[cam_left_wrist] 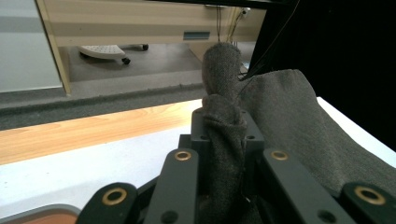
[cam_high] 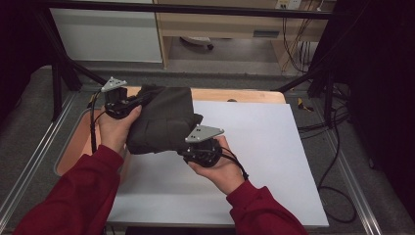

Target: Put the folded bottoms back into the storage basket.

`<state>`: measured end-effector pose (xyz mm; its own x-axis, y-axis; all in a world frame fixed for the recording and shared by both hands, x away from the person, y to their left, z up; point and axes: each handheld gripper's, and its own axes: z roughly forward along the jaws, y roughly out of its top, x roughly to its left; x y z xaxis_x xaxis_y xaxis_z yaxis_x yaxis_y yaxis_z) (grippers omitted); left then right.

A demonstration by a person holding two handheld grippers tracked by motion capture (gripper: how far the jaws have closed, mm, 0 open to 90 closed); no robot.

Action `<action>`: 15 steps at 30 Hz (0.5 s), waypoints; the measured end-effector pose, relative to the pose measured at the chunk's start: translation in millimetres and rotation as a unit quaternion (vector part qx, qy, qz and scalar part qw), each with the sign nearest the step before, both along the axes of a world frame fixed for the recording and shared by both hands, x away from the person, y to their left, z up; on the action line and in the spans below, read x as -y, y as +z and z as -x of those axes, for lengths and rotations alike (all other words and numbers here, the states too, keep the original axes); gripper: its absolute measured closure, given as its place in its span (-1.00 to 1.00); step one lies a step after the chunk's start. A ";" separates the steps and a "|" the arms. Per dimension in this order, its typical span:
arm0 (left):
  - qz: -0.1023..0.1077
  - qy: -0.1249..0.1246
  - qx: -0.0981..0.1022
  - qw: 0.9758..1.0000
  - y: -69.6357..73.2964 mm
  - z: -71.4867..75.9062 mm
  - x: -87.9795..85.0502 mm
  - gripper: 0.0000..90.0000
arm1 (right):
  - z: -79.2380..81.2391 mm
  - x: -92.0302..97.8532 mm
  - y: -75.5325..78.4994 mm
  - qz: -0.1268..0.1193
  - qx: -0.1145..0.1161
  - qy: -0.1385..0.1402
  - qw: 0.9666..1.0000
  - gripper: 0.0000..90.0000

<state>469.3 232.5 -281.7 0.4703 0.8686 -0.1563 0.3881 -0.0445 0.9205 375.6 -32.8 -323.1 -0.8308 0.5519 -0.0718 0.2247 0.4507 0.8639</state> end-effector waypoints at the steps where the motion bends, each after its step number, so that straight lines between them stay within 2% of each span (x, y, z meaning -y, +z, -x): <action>1: -0.001 0.001 0.000 1.000 1.1 -0.1 -1.4 0.80 | -0.6 -1.1 0.7 -0.002 -0.001 0.001 1.000 0.48; 15: -0.004 0.011 0.002 1.000 8.9 -5.3 -11.3 0.80 | -9.2 -11.9 7.4 -0.004 0.000 0.007 1.000 0.47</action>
